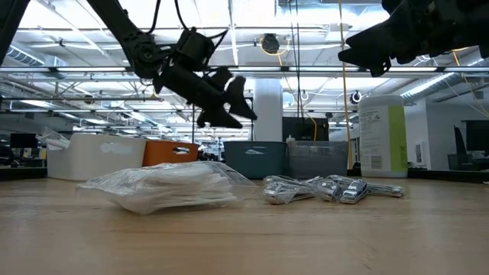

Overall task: Pick & Place Travel size toiletries
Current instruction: Put the white cotton packet into the green bin

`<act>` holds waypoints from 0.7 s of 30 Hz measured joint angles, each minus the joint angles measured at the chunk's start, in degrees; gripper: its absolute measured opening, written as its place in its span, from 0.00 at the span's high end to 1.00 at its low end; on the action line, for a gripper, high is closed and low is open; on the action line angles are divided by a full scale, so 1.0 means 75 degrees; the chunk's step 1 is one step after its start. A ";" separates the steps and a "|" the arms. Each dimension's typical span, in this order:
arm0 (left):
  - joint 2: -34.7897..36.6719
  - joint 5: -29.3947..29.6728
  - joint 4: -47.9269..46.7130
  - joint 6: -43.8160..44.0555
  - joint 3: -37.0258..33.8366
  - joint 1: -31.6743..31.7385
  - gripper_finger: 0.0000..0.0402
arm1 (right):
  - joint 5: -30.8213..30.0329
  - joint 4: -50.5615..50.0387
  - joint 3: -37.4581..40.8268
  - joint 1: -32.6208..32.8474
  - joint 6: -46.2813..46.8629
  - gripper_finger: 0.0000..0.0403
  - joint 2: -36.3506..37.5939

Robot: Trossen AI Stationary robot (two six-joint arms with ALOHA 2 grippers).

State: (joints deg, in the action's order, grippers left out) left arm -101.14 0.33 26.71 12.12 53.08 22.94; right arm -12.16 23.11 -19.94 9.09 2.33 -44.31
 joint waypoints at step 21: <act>0.1595 0.0306 -0.4372 -0.0029 0.0003 -0.4673 0.35 | 0.0000 -0.0107 0.0003 -0.0138 -0.0003 0.47 0.0002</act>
State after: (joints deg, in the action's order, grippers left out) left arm -89.18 2.63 -6.08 11.90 53.10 -12.11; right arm -12.16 22.31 -19.92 8.05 2.31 -44.29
